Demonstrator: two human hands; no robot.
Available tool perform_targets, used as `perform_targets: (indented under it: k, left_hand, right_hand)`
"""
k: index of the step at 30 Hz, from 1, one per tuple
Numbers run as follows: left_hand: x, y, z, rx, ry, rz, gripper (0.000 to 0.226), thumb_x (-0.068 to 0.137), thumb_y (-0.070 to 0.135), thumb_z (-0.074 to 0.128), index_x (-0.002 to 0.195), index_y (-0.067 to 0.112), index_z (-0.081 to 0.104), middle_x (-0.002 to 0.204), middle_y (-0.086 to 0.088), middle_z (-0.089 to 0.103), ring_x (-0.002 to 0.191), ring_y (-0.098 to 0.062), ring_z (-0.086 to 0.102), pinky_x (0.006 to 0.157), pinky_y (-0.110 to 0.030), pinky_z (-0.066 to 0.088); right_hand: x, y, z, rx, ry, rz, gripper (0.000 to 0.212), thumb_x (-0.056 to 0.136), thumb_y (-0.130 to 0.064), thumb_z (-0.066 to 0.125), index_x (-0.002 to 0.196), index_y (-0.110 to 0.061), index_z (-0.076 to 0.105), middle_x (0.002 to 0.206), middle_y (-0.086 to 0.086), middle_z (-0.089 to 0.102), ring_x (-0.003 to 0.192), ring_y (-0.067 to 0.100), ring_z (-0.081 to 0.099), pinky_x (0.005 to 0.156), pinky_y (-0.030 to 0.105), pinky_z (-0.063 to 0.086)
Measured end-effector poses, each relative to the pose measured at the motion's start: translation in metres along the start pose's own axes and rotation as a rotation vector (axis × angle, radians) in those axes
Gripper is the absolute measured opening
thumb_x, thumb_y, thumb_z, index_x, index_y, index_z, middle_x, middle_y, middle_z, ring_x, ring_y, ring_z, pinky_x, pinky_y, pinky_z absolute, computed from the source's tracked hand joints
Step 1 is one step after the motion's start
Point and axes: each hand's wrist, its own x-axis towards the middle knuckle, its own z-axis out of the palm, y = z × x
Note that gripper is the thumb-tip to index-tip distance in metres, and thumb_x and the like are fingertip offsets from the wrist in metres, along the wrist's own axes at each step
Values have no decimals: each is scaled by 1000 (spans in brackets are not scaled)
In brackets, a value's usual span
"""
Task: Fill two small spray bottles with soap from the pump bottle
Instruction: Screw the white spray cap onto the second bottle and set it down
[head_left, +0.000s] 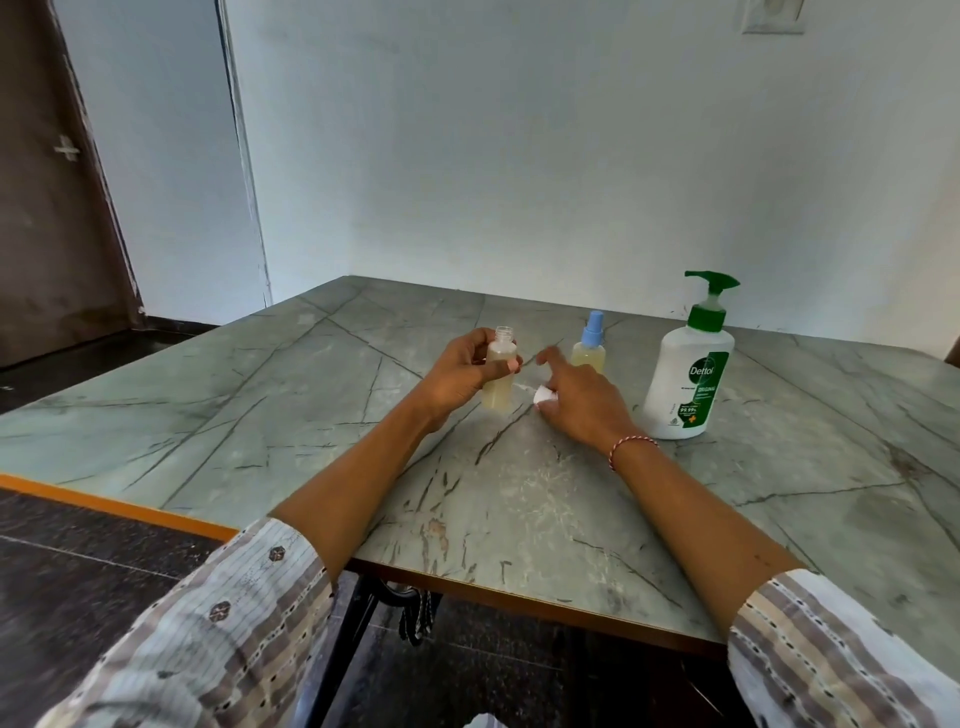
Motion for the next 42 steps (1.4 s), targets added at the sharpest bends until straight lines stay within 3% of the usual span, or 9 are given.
perform_targets:
  k: [6, 11, 16, 18, 22, 29, 32, 39, 42]
  left_hand:
    - [0, -2, 8, 31, -40, -16, 29, 85, 8, 62, 112, 11, 53, 117, -21, 60, 111, -35, 56, 101, -51, 42]
    - [0, -3, 14, 44, -77, -23, 33, 85, 8, 61, 117, 8, 52, 119, -18, 60, 113, -31, 56, 103, -48, 41]
    - [-2, -4, 15, 45, -90, -37, 37, 86, 4, 60, 121, 2, 49, 122, -21, 57, 116, -33, 54, 104, -48, 39]
    - [-1, -4, 15, 41, -92, -42, 38, 85, 3, 60, 122, 2, 48, 123, -22, 57, 116, -33, 54, 104, -48, 39]
    - [0, -5, 16, 35, -103, -42, 38, 85, 3, 60, 121, 2, 49, 122, -21, 58, 115, -32, 55, 104, -46, 40]
    - [0, -4, 16, 23, -121, -30, 31, 86, 4, 59, 115, 10, 51, 118, -18, 62, 108, -24, 59, 94, -32, 45]
    - [-1, -5, 16, 24, -119, -25, 32, 86, 4, 59, 116, 8, 51, 117, -19, 62, 109, -26, 59, 96, -34, 45]
    - [1, -6, 18, 11, -128, -9, 33, 85, 3, 60, 117, 4, 51, 114, -17, 64, 105, -23, 62, 94, -30, 47]
    - [1, -6, 20, 11, -147, 12, 32, 85, 4, 61, 116, 4, 52, 111, -13, 64, 99, -16, 64, 89, -25, 49]
  right_hand:
    - [1, 2, -23, 484, 340, 124, 9, 77, -22, 70, 84, -20, 64, 75, -5, 61, 66, 5, 56, 55, 9, 39]
    - [-1, -9, -38, 796, 461, 121, 7, 76, -16, 73, 80, -18, 68, 72, -6, 65, 62, 6, 60, 58, 21, 54]
    - [1, -11, -51, 1216, 508, 130, 8, 82, -7, 68, 85, -13, 68, 78, -3, 67, 67, 0, 64, 57, 14, 51]
    - [2, -10, -53, 1211, 544, 129, 1, 86, -13, 63, 87, -13, 64, 76, -3, 63, 66, 0, 62, 55, 12, 50]
    - [6, -10, -51, 1113, 566, 149, 13, 90, -24, 58, 80, -16, 57, 68, 1, 55, 60, 6, 54, 51, 14, 50]
    - [6, -11, -55, 1090, 646, 149, 21, 90, -27, 59, 71, -20, 54, 63, -1, 52, 52, -2, 55, 48, 14, 49]
    - [6, -11, -56, 1046, 647, 153, 24, 90, -27, 59, 67, -20, 53, 62, -1, 50, 50, -2, 53, 48, 15, 48]
    - [2, -18, -51, 875, 512, 91, 18, 89, -26, 61, 78, -12, 59, 65, -1, 57, 57, 2, 56, 48, 20, 52]
    - [3, -26, -40, 708, 346, 72, 20, 87, -25, 62, 87, -6, 63, 79, 10, 66, 72, 18, 61, 63, 33, 54]
